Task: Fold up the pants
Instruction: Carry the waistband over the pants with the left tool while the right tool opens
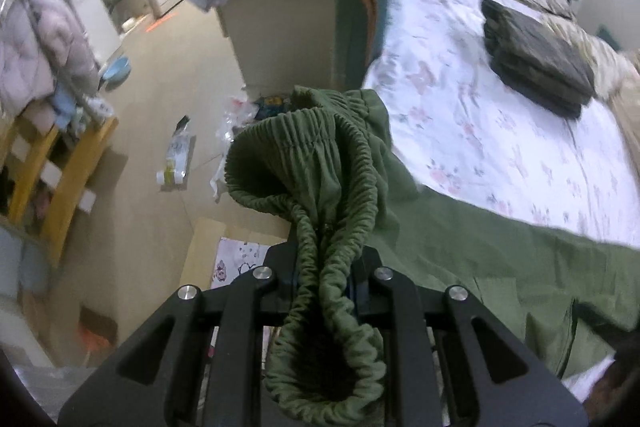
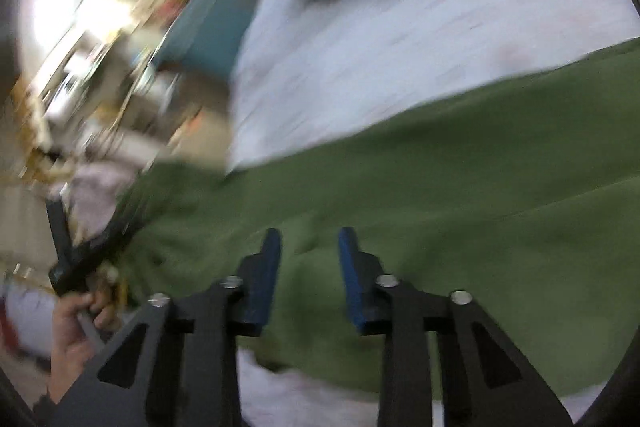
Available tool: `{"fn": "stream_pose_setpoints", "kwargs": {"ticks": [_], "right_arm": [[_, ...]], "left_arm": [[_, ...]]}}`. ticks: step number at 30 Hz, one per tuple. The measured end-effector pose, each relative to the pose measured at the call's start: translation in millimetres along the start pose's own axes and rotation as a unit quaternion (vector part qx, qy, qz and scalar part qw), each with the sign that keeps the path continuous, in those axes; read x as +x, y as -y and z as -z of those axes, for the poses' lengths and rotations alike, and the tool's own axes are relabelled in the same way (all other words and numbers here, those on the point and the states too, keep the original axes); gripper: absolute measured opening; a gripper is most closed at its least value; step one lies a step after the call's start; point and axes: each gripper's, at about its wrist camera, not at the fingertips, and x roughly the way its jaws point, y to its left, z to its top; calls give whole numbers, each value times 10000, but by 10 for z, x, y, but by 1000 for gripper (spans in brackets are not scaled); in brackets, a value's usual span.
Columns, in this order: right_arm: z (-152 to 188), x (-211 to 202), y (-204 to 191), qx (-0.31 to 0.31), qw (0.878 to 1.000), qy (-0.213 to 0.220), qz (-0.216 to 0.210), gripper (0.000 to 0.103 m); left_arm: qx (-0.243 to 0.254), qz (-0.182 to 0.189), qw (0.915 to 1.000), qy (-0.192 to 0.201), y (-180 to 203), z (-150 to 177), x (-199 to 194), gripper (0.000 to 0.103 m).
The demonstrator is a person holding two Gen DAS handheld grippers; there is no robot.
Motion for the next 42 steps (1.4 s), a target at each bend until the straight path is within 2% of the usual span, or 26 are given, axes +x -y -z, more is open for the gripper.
{"fn": "stream_pose_setpoints", "kwargs": {"ticks": [3, 5, 6, 8, 10, 11, 13, 16, 19, 20, 22, 23, 24, 27, 31, 34, 35, 37, 40, 42], "right_arm": [[116, 619, -266, -87, 9987, -429, -248, 23], [131, 993, -309, 78, 9951, -688, -704, 21], [153, 1127, -359, 46, 9938, -767, -803, 20], [192, 1370, -429, -162, 9927, -996, -660, 18], [305, 1638, -401, -131, 9889, -1448, -302, 14], [306, 1666, -388, -141, 9891, -1454, -163, 11], [272, 1623, -414, -174, 9885, -1501, -102, 9], [202, 1266, -450, -534, 9907, -1246, -135, 17], [132, 698, -249, -487, 9943, -898, -299, 17], [116, 447, -129, -506, 9954, -775, -241, 21], [105, 137, 34, -531, 9968, -590, -7, 47], [93, -35, 145, -472, 9977, -478, 123, 67], [107, -182, 248, -358, 9984, -372, 235, 72], [155, -547, 550, 114, 9986, -183, 490, 72], [222, -1184, 1078, 730, 9943, 431, 644, 72], [236, -1473, 1323, 1423, 9838, 1030, 367, 72], [235, -1563, 1418, 1638, 9785, 1232, 251, 72], [250, -1598, 1508, 1950, 9714, 1347, 152, 72], [295, -1591, 1745, 2416, 9620, 1261, 143, 72], [332, -1579, 1831, 2573, 9586, 1206, 204, 72]], "left_arm": [[199, 10, 9998, -6, 63, 5, 20, 14], [288, 64, 9995, -74, 99, 5, 70, 13], [333, 131, 9993, -132, 131, 5, 103, 13], [417, 315, 9984, -208, 190, -1, 137, 12], [526, 537, 9965, -376, 283, 23, 184, 12], [584, 584, 9956, -446, 327, 39, 207, 12], [825, 527, 9948, -298, 448, 49, 163, 12], [967, 508, 9939, -176, 544, 59, 98, 12], [914, 566, 9940, -189, 564, 43, 73, 13], [925, 552, 9940, -178, 573, 34, 74, 13], [944, 493, 9941, -188, 608, 31, 93, 13], [960, 469, 9941, -186, 637, 32, 99, 13], [992, 450, 9939, -143, 672, 38, 87, 13], [1253, 279, 9916, 156, 841, 95, -50, 13], [1553, 59, 9863, 549, 1226, 250, -349, 14], [2153, -3, 9736, 759, 1809, 545, -462, 16], [2297, 29, 9705, 732, 1997, 663, -439, 17], [2723, 168, 9607, 511, 2403, 953, -294, 18], [3272, 109, 9447, 165, 2868, 1423, 16, 18], [3624, 20, 9320, 19, 3055, 1715, 157, 24]]}}
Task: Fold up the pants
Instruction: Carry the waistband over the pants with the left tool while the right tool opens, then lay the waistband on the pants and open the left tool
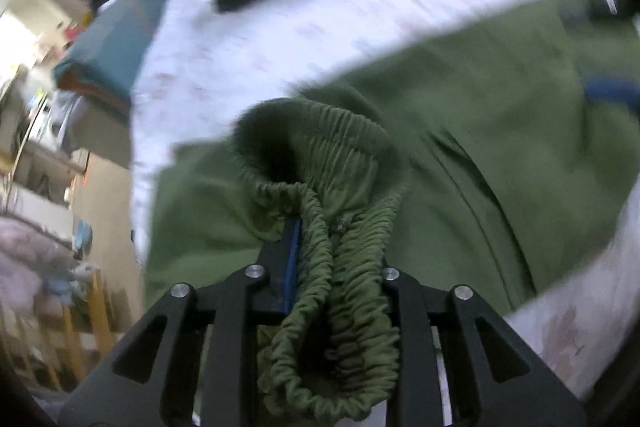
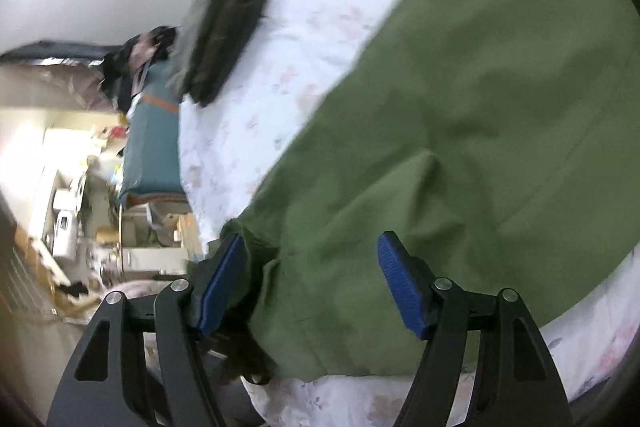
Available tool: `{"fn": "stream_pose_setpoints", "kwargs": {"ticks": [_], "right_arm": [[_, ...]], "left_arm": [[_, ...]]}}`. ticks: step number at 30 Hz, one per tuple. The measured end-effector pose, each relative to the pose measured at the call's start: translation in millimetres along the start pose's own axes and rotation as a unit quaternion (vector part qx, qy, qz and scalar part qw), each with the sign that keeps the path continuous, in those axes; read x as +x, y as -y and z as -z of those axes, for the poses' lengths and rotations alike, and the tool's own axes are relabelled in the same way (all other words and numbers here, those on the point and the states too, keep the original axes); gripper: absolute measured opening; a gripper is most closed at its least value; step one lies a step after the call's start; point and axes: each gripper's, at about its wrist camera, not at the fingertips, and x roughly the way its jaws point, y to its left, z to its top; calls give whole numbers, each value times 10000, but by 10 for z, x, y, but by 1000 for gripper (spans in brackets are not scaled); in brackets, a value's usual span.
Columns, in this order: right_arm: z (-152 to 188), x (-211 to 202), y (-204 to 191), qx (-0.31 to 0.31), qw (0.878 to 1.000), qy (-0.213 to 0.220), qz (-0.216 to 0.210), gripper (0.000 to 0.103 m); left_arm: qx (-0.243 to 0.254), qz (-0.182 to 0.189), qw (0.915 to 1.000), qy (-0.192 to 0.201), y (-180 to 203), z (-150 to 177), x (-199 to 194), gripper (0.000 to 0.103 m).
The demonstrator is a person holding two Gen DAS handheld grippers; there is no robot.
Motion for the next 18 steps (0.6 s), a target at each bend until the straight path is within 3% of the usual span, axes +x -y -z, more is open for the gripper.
{"fn": "stream_pose_setpoints", "kwargs": {"ticks": [2, 4, 7, 9, 10, 12, 14, 16, 18], "right_arm": [[-23, -75, 48, -15, 10000, -42, 26, 72], [-36, -107, 8, -107, 9999, -81, -26, 72], [-27, -50, -149, -381, 9991, -191, -28, 72], [29, 42, -232, -595, 9977, -336, 22, 72], [72, 114, -291, -738, 9962, -451, 37, 72], [165, 226, -388, -982, 9931, -635, 43, 72], [307, 388, -544, -1344, 9872, -856, 30, 76], [490, 537, -712, -1829, 9775, -1047, 25, 81], [665, 655, -853, -2355, 9653, -1112, 184, 82]], "left_arm": [[365, 164, 9992, -59, 158, 62, 55, 57], [476, 407, 9980, 41, 148, 122, -22, 70], [168, 1206, 9920, 321, -153, 155, -330, 72], [-417, 1831, 9805, 583, -607, 178, -592, 77], [-690, 1906, 9771, 656, -799, 190, -650, 83], [-1456, 1651, 9727, 736, -1333, 228, -694, 86], [-2129, 999, 9709, 448, -1786, 304, -552, 86], [-2714, 299, 9619, 97, -2127, 423, -379, 86], [-3112, 195, 9501, -63, -2299, 541, -259, 86]]}}
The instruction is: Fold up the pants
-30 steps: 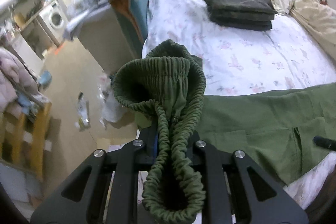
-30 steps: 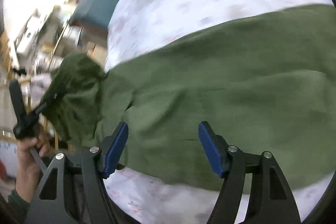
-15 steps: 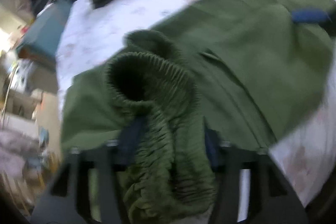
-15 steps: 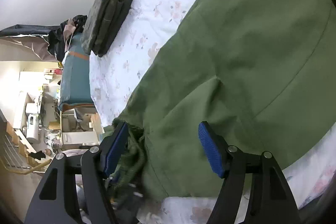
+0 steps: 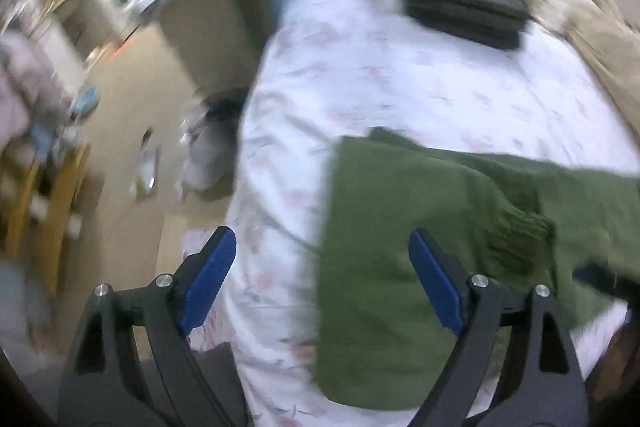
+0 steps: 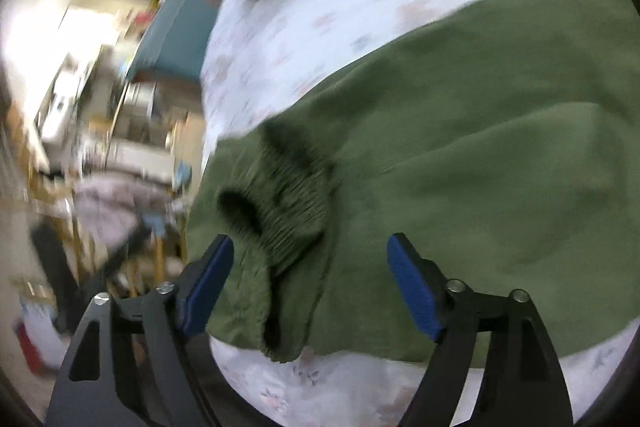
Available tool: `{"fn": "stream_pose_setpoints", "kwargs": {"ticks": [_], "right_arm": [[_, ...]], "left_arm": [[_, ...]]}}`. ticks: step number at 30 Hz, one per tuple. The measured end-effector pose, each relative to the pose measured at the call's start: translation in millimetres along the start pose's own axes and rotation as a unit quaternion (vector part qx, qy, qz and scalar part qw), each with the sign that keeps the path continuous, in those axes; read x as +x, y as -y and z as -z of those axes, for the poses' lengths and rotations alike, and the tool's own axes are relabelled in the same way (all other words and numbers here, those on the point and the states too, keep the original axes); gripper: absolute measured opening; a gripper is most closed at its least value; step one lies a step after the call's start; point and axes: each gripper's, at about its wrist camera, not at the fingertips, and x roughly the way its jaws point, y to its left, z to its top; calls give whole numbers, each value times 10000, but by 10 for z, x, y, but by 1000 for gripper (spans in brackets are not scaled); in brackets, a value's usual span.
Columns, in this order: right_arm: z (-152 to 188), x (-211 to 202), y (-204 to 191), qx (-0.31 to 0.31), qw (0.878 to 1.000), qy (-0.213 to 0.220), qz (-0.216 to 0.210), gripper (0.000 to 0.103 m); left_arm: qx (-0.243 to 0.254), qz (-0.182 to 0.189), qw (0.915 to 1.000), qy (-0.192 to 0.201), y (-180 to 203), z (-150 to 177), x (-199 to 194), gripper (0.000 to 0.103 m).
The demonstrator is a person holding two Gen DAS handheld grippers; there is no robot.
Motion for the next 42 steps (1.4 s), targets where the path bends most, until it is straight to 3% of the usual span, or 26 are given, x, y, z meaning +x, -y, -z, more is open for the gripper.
{"fn": "stream_pose_setpoints", "kwargs": {"ticks": [2, 5, 8, 11, 13, 14, 15, 17, 21, 24, 27, 30, 33, 34, 35, 37, 40, 42], "right_arm": [[46, 91, -186, -539, 9981, 32, 285, 82], [43, 137, -502, -1467, 9861, 328, 708, 82], [-12, 244, -708, -2075, 9759, 179, 659, 82], [-87, 379, -684, -2305, 9703, 63, 735, 80], [-116, 470, -604, -2188, 9737, -169, 616, 50], [-114, 458, -589, -2157, 9748, -148, 560, 28], [-109, 405, -586, -2151, 9756, -50, 443, 15], [-127, 287, -564, -1915, 9815, 60, 26, 11], [-221, 222, -427, -1076, 9902, 126, -878, 9], [-309, 211, -390, -672, 9876, 215, -1399, 9], [-371, 181, -440, -584, 9819, 116, -1799, 9], [-414, 176, -452, -417, 9799, 86, -1951, 9], [-434, 230, -428, -177, 9773, -144, -2106, 9], [-435, 232, -416, -124, 9763, -143, -2156, 9], [-442, 219, -403, -70, 9752, -111, -2210, 9], [-465, 204, -360, 22, 9732, -114, -2296, 14], [-514, 179, -273, 169, 9746, -142, -2228, 25], [-579, -12, -200, 56, 9848, 225, -1724, 61]], "left_arm": [[-262, 40, 9995, -185, -110, 36, 91, 86], [-285, 125, 9990, -325, -80, 45, 150, 86], [-211, 223, 9992, -238, -20, 9, 139, 86], [-24, 464, 9987, -227, 110, 30, 112, 86], [143, 695, 9971, -292, 183, 46, 100, 86], [207, 800, 9961, -321, 214, 45, 90, 86], [281, 905, 9950, -321, 251, 43, 77, 86], [402, 1093, 9928, -273, 326, 67, 29, 86], [765, 1816, 9795, -416, 636, 112, -22, 84], [970, 2370, 9660, -364, 893, 95, -125, 84], [1501, 2033, 9674, -168, 1178, 149, -146, 84], [1594, 1926, 9680, -208, 1384, 214, -65, 84], [1648, 1557, 9737, 218, 1521, 224, -93, 84], [1708, 1525, 9729, 315, 1561, 227, -98, 80], [1778, 1494, 9718, 404, 1599, 225, -97, 60], [1862, 1465, 9705, 437, 1622, 215, -52, 37], [1849, 1503, 9709, 239, 1559, 190, -5, 18], [1744, 1587, 9717, 160, 1447, 160, 1, 18]]}}
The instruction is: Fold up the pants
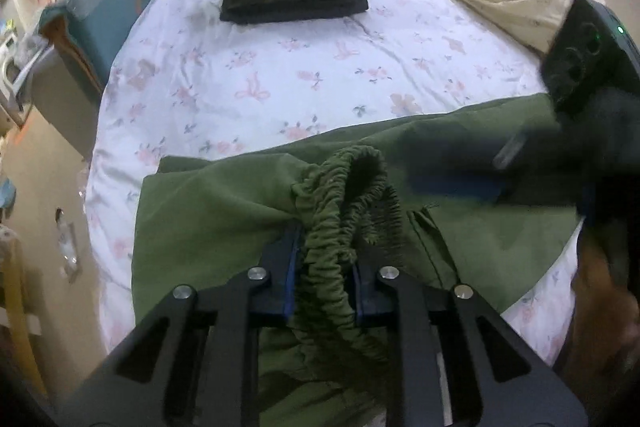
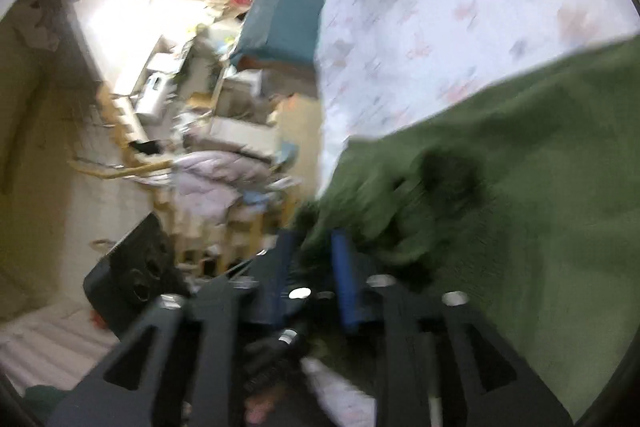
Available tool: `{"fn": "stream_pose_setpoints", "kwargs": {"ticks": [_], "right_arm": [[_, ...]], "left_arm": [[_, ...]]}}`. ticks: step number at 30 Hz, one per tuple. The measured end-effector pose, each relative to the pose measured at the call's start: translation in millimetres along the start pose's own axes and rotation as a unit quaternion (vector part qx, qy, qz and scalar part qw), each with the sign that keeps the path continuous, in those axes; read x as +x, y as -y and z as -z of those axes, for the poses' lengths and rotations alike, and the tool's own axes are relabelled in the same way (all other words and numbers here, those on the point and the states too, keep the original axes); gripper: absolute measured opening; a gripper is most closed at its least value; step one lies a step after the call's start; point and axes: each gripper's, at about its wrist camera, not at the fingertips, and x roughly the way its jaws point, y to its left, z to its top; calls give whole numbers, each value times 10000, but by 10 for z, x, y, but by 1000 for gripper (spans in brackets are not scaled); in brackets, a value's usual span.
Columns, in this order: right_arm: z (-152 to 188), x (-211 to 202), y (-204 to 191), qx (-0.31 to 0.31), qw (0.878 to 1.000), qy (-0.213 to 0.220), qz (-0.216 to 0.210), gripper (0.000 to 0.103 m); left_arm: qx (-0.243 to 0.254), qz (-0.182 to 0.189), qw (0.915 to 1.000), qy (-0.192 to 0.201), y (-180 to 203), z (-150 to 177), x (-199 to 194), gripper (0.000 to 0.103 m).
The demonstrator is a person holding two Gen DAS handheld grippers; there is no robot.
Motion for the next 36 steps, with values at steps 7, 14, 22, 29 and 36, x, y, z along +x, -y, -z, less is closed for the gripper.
{"fn": "stream_pose_setpoints", "kwargs": {"ticks": [7, 14, 22, 29, 36], "right_arm": [[12, -108, 343, 864, 9958, 115, 279, 63], [226, 559, 190, 231, 9927, -654, 987, 10], [300, 594, 169, -34, 9907, -815, 1088, 5], [343, 628, 137, -161, 9895, -936, 1086, 5], [503, 380, 58, 286, 9883, -1012, 1103, 4]], "left_arm": [[-224, 452, 9986, -175, -165, 55, -94, 19], [-278, 616, 9975, -193, -181, 163, -166, 25], [-937, 547, 9937, -264, -365, 147, -123, 59], [-930, 260, 9940, -507, -285, -65, 14, 37], [-766, -36, 9970, 84, -269, -151, -293, 8]]}}
